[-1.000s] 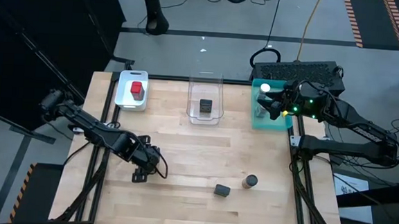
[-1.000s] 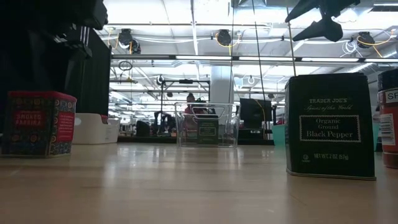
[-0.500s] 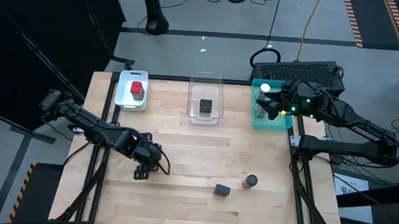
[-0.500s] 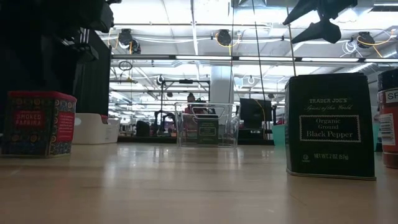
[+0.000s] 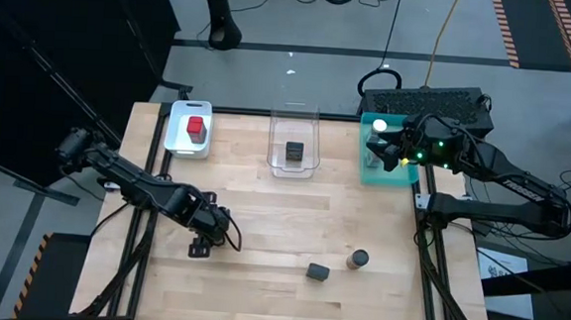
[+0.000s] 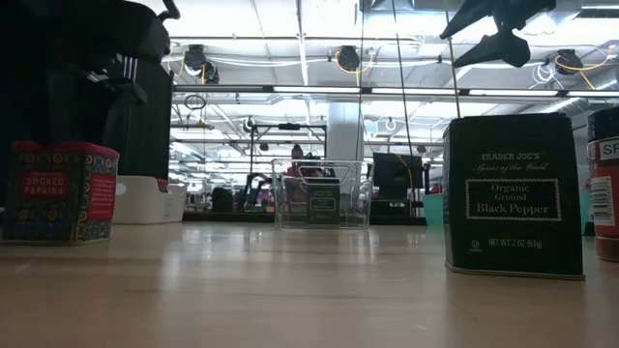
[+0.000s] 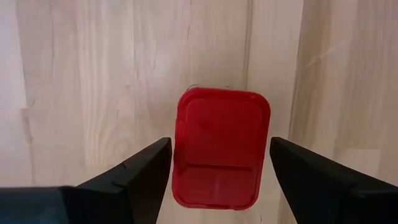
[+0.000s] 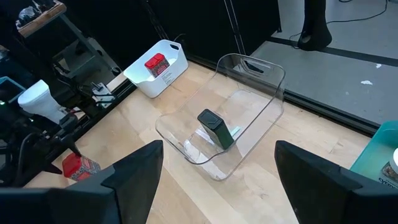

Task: Sort spices by type
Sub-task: Put the red seasoning can into the white bin

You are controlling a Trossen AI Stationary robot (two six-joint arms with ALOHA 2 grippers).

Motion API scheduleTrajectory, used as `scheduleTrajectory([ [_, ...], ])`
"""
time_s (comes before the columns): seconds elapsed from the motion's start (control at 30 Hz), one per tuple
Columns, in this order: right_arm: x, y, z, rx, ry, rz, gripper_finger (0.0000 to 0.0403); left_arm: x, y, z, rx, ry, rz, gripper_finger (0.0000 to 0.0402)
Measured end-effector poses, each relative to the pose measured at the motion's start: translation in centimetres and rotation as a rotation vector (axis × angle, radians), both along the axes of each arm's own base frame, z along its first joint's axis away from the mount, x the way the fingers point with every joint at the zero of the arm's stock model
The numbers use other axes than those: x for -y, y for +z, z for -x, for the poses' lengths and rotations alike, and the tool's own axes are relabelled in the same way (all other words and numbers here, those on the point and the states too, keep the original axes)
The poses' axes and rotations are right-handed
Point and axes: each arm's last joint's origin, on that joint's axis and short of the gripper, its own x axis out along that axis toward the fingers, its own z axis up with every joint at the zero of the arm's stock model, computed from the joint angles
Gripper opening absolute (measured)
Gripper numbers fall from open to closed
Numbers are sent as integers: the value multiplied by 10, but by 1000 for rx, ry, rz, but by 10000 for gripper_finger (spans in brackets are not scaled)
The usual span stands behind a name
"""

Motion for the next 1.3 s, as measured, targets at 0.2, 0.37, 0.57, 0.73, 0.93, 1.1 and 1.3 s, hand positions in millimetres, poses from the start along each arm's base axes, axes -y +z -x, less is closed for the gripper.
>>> scheduleTrajectory([
  [0.2, 0, 0, 0, 0, 0, 0, 293, 1, -8, -1, 30, 8, 20, 279],
  [0.37, 0, 0, 0, 0, 0, 0, 293, -1, -19, 2, 27, 26, 23, 279],
  [0.57, 0, 0, 0, -4, 5, 8, 293, -1, -21, 2, 22, 55, 29, 226],
  [0.73, 0, 0, 0, -9, 9, 17, 293, -3, -21, 2, 13, 112, 41, 224],
  [0.93, 0, 0, 0, -10, 10, 18, 293, -3, -6, 0, 28, 261, 88, 224],
  [1.1, 0, 0, 0, -4, 4, 6, 293, -18, 41, -4, 106, 539, 35, 224],
  [1.3, 4, 0, -10, -6, 16, 32, 293, -69, 108, 10, 143, 894, 22, 224],
])
